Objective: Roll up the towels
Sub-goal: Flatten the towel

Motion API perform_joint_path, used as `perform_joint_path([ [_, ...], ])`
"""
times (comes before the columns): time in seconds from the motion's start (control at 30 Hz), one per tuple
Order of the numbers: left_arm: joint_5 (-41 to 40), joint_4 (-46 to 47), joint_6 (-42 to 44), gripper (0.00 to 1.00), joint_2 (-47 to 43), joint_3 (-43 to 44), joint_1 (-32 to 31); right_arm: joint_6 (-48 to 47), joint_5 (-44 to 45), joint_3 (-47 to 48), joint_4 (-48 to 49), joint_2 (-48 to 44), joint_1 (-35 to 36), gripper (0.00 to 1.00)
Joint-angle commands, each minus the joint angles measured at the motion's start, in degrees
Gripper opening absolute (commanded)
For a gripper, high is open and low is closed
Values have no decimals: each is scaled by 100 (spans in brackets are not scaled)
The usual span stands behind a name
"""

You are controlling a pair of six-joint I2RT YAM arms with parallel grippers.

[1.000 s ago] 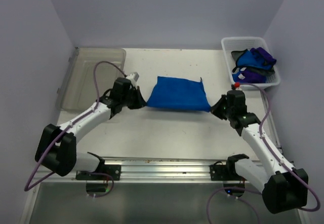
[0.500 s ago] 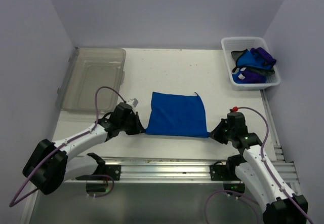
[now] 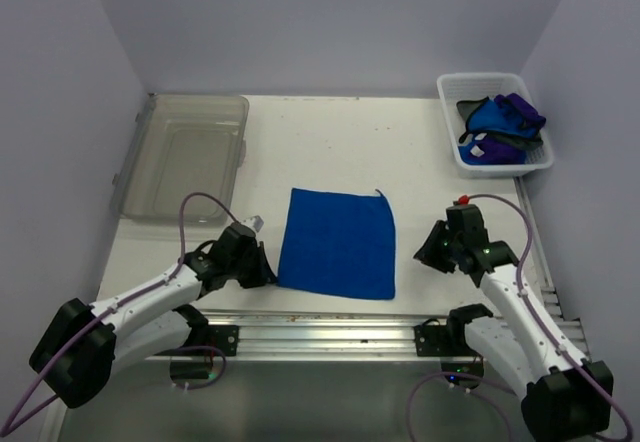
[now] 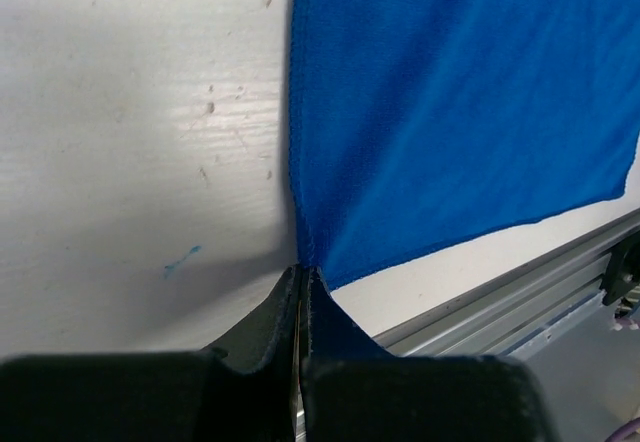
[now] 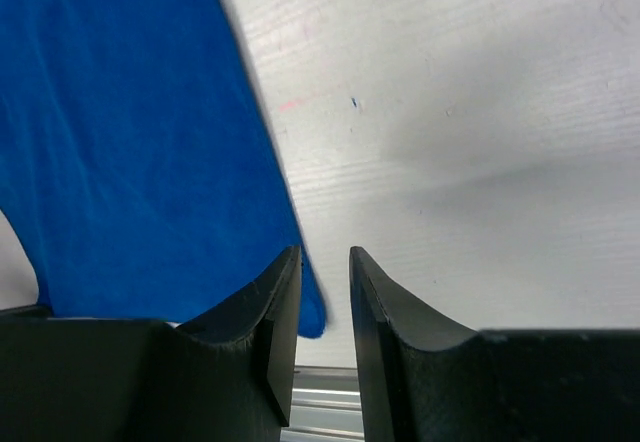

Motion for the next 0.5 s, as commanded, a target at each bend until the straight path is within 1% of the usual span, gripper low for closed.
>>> perform_joint_path([
  [0.0,17,-153,-215,0,-146,-181,-44,-300,383,501,541,597,234,30],
  [0.07,26,-188,-294,0,-243,-269,-53,-370,637,739,691,888,498,30],
  [0.1,26,-249,-321,0,-331,-295,-62,-379,882,818,682,1177,839,30],
  [0.13,26,-276,-347,0,-384,-322,-62,-327,963,949,656,1328,1008,30],
  [0.2,-26,-407,-374,0,-515,-331,-71,-178,999,916,647,1452,1350,32],
  [0.27,-79,-478,-409,0,-586,-305,-71,121,885,583,673,1304,1448,34],
  [0.3,-123,-522,-418,0,-647,-296,-71,235,824,425,656,1164,1440,37],
  [0.33,-123,-531,-435,0,-665,-287,-71,462,675,110,638,841,1449,39],
  [0.4,-124,-523,-479,0,-692,-278,-71,822,420,-217,603,461,1466,42],
  [0.43,-123,-514,-470,0,-683,-278,-71,947,166,-506,603,120,1484,43],
  [0.47,-115,-505,-470,0,-674,-278,-79,1061,51,-630,594,-14,1519,44],
])
